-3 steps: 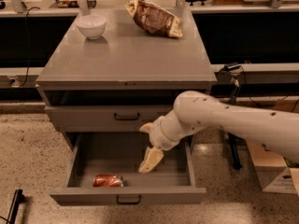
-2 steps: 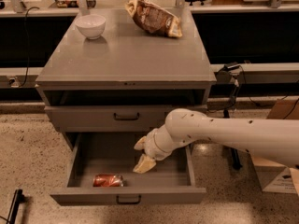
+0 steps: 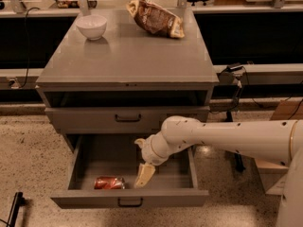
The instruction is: Pick coke can from middle drawer and place on counter
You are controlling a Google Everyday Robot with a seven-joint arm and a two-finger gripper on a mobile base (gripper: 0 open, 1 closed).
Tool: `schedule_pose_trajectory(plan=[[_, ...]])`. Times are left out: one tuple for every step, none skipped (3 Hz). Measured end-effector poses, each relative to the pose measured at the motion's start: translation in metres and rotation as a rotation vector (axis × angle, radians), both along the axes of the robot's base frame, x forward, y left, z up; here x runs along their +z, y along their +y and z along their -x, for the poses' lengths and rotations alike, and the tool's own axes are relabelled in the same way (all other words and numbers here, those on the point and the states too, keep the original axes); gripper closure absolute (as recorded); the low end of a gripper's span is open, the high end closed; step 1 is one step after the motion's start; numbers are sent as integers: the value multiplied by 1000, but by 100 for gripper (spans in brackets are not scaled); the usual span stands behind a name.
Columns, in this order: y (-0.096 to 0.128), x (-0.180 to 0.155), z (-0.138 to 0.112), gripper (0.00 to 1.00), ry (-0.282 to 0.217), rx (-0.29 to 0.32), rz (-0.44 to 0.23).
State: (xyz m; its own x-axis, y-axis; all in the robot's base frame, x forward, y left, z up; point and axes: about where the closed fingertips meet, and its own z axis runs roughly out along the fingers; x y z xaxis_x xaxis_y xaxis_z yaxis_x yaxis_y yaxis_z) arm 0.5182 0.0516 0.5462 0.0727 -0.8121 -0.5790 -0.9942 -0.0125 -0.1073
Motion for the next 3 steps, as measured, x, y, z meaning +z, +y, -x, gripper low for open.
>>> schedule_pose_trajectory(plan=[[14, -25, -5, 0, 6, 4, 9], [40, -57, -14, 5, 16, 26, 10], [53, -66, -24, 19, 6, 29, -6]])
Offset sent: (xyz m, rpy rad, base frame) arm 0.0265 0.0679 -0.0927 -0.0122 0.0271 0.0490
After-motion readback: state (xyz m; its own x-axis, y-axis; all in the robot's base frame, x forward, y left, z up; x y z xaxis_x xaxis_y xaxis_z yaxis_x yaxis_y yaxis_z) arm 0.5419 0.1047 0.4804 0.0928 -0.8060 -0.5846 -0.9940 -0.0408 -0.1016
